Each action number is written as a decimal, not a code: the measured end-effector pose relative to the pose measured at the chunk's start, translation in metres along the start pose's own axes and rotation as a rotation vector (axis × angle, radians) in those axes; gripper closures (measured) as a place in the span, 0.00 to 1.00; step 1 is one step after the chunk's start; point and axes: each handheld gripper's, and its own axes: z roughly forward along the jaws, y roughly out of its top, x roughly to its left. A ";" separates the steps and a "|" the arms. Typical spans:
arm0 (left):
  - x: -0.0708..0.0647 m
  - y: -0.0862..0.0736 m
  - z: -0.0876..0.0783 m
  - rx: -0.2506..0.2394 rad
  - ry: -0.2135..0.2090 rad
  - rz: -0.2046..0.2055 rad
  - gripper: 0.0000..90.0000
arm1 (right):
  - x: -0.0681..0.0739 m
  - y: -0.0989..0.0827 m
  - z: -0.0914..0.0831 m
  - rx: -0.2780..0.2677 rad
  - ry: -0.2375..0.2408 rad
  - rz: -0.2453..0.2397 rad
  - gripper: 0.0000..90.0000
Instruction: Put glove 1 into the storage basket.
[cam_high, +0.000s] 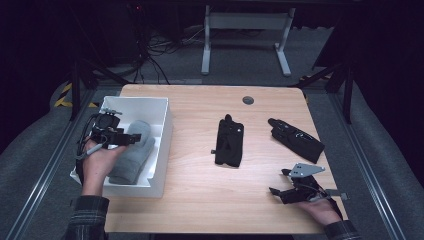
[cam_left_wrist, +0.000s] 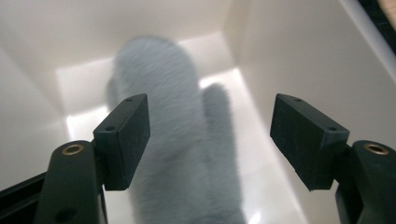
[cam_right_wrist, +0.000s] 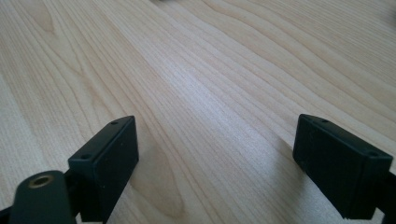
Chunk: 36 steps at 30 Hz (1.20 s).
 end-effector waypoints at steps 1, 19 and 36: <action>-0.005 0.003 -0.003 -0.006 -0.008 0.018 0.33 | 0.000 0.000 0.000 0.000 0.000 0.000 0.16; -0.094 0.023 0.000 -0.062 -0.160 0.199 0.24 | 0.000 0.000 0.000 0.000 0.000 -0.001 0.16; -0.173 0.004 0.029 -0.064 -0.212 0.333 0.18 | 0.000 0.000 0.000 0.000 0.001 -0.001 0.16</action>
